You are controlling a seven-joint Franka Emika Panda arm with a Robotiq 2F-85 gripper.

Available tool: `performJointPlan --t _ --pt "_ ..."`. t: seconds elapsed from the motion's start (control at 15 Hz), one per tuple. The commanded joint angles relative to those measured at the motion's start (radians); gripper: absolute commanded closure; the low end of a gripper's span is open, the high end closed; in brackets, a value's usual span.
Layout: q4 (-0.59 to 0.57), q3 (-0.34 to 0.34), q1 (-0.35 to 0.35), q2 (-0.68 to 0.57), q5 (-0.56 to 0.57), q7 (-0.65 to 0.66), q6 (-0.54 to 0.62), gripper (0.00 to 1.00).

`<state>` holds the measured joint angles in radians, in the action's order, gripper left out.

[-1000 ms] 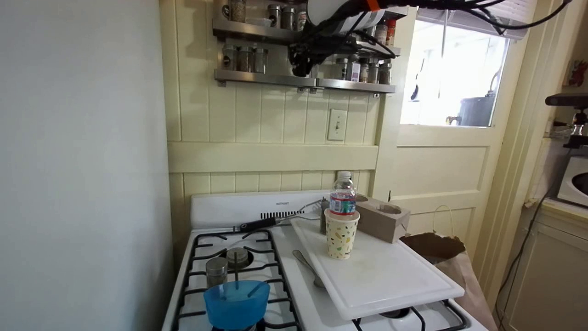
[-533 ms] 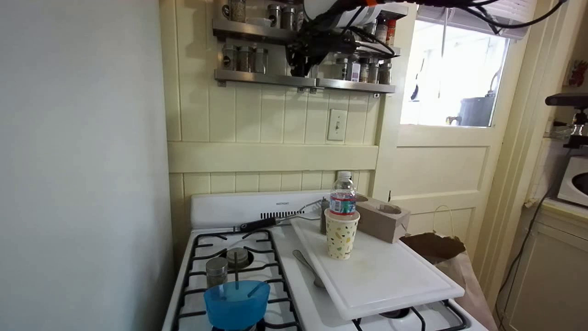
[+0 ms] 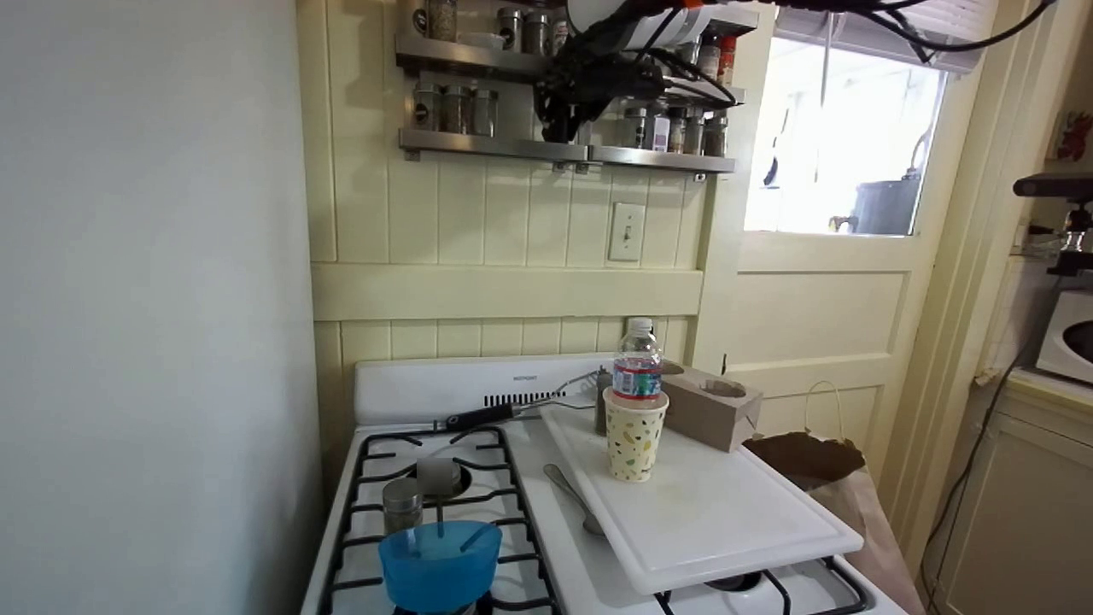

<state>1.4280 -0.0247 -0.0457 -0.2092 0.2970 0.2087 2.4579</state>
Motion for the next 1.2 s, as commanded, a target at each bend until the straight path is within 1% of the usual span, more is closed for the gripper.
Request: performJointPlan --t 0.0,0.33,0.6,0.93,1.0,1.13 --pt "0.025 -0.014 0.012 0.026 -0.060 -0.032 -0.017 0.80" --pt "0.048 -0.027 0.010 0.037 -0.109 -0.053 -0.025 0.80" --pt "0.069 -0.013 0.008 0.052 -0.080 -0.012 -0.025 0.80" --pt "0.065 -0.004 0.015 0.059 -0.081 -0.015 -0.029 0.80" --pt "0.062 0.010 0.003 0.058 -0.089 -0.022 -0.032 0.80" --pt "0.061 0.014 0.002 0.058 -0.084 -0.017 -0.034 0.80"
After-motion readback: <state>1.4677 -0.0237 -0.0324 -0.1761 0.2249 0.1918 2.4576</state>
